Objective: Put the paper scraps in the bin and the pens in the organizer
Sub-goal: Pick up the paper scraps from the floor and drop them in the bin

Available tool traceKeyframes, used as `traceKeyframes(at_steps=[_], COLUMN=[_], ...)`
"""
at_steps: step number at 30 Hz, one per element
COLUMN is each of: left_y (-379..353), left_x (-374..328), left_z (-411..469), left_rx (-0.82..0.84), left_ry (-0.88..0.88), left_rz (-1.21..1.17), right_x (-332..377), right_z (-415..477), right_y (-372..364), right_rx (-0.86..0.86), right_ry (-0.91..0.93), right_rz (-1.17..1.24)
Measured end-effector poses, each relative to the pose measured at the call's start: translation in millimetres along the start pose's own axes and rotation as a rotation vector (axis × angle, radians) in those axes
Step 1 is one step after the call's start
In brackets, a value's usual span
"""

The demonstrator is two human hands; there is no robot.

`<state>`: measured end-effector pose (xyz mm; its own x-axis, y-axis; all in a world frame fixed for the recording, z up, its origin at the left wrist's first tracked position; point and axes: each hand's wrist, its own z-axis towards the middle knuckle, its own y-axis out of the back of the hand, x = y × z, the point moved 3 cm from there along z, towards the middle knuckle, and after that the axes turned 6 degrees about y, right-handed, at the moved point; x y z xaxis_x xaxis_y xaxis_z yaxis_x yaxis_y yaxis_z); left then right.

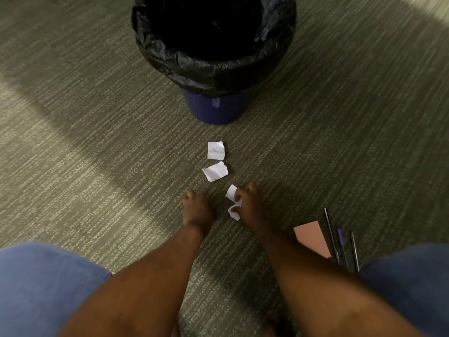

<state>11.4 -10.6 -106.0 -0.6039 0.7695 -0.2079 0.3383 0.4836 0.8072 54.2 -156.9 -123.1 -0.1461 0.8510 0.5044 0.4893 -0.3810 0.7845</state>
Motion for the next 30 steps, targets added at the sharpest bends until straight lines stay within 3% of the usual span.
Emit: traceKeyframes(at_steps=[6,11,17,23,26,30], left_y=[7.3,40.8,113.0,201.9,248.6,299.7], left_x=[-4.3,-21.6,-67.3,-127.4,-150.8,-160.6], left_z=[-1.7,-1.6,-7.5,-23.1,-22.7,-10.9], left_rx=[0.023,0.083,0.105,0.044,0.071,-0.007], left_ry=[-0.059,-0.1,-0.195,-0.33,-0.333,-0.316], left_rz=[0.125,0.152,0.054,0.075,-0.099,-0.282], right_x=[-0.9,9.6,32.3,77.9,111.4,146.5], right_z=[3.5,10.0,14.3,0.4,3.5,33.4], right_y=[-2.2,25.0,110.0,205.9,251.4,297.9], right_rx=[0.031,-0.073,-0.518,-0.967,-1.089,-1.141], right_ry=[-0.062,-0.107,-0.166,0.039,0.202,0.266], right_rz=[0.16,0.311,0.423,0.405,0.383,0.358])
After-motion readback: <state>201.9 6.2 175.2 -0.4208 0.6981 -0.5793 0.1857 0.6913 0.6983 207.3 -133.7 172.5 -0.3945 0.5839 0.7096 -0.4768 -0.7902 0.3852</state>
